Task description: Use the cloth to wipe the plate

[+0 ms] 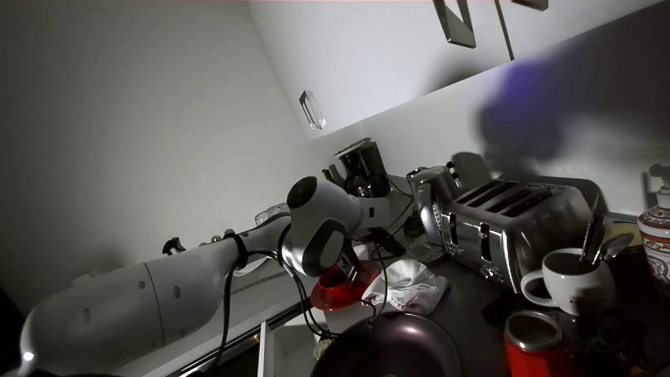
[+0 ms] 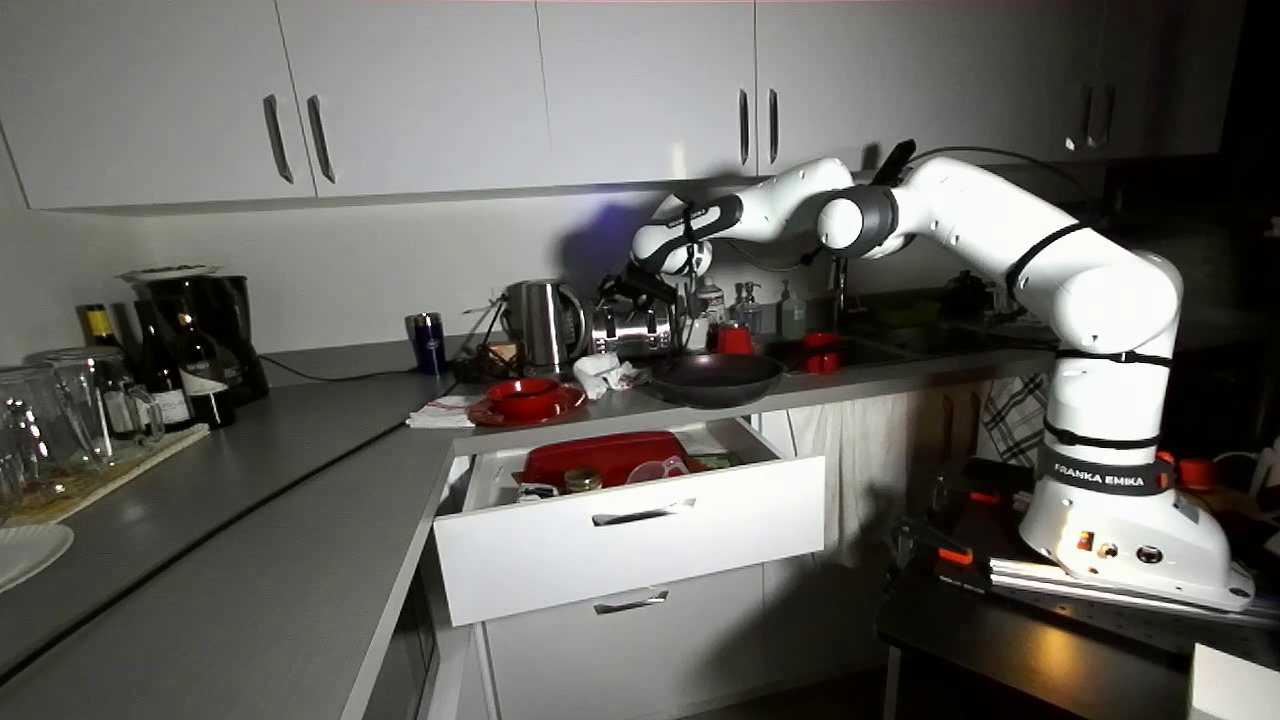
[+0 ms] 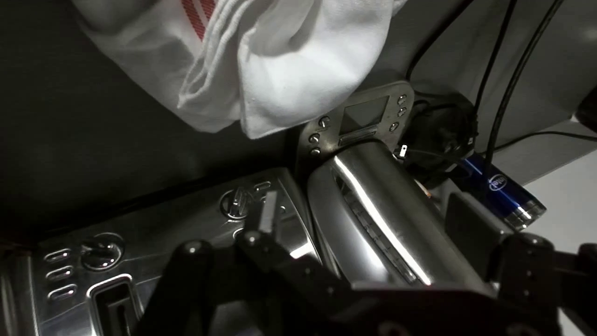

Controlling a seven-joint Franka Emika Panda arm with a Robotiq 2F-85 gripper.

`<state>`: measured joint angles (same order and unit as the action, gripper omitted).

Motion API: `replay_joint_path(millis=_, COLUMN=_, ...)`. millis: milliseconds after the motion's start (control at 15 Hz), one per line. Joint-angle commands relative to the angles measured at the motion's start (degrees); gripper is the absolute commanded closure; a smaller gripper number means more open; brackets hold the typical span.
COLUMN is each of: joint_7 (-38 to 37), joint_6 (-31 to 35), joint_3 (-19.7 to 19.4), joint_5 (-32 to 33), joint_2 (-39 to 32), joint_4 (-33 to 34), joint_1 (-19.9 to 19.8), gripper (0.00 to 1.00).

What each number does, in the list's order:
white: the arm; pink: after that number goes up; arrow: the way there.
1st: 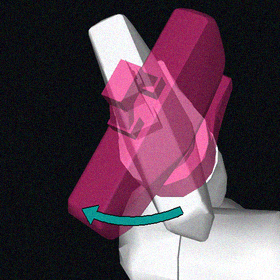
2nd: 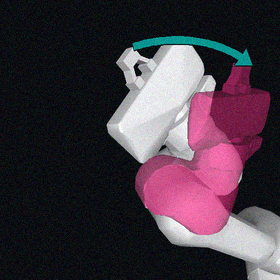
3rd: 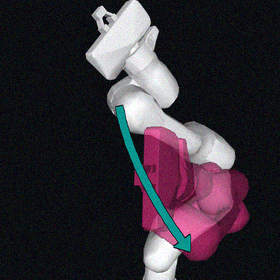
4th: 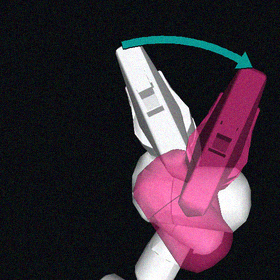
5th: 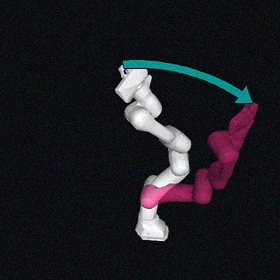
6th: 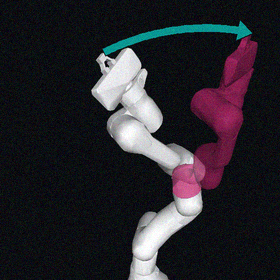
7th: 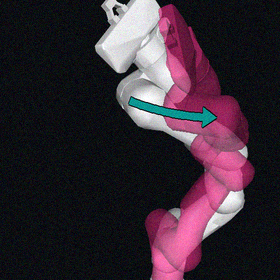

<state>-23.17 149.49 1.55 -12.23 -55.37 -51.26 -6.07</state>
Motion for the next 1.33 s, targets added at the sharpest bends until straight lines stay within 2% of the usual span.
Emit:
replay_joint_path(millis=0, joint_7=0.26, joint_6=-1.01, joint_3=-0.13, joint_5=-1.23, joint_2=-0.41, joint_4=2.26, joint_1=0.36, gripper=0.0)
replay_joint_path(millis=267, joint_7=2.85, joint_6=-1.93, joint_3=1.09, joint_5=-1.33, joint_2=5.26, joint_4=-3.63, joint_1=0.16, gripper=0.0)
replay_joint_path(millis=533, joint_7=6.58, joint_6=-3.42, joint_3=1.61, joint_5=-1.34, joint_2=13.98, joint_4=-13.92, joint_1=-0.11, gripper=0.0)
replay_joint_path(millis=1267, joint_7=14.91, joint_6=-4.75, joint_3=-3.34, joint_5=3.36, joint_2=30.81, joint_4=-41.65, joint_1=0.53, gripper=0.0)
